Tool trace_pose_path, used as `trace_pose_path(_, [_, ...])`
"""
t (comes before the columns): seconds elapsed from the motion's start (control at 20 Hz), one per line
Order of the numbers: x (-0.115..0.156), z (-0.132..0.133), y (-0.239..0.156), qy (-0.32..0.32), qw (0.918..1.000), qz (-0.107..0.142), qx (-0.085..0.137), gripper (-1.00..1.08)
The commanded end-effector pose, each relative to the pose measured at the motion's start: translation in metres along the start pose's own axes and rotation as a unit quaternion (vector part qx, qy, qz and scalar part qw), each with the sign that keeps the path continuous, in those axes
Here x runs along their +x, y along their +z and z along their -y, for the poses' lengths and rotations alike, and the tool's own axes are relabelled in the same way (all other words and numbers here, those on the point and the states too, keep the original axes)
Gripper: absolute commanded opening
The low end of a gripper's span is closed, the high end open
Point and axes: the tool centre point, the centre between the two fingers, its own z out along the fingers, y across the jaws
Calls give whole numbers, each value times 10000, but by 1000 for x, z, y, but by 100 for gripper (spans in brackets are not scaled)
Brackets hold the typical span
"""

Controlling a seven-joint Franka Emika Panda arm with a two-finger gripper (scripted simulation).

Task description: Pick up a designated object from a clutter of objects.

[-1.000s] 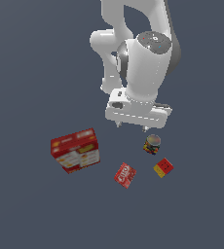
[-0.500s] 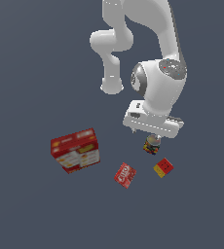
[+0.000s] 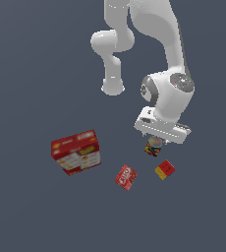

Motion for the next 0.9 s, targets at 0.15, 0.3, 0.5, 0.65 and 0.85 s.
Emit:
trace_pose_path(0.15, [-10, 9, 12, 149, 9999, 15, 23, 100])
trace_pose_path(0.3, [-12, 11, 14, 176, 9998, 18, 27, 100])
trace_pose_path(0.5, [-12, 10, 15, 162, 9999, 20, 24, 100])
trace_pose_path(0.65, [-12, 10, 22, 164, 9999, 20, 25, 100])
trace_pose_path(0.85, [-13, 10, 40, 169, 9999, 20, 26, 100])
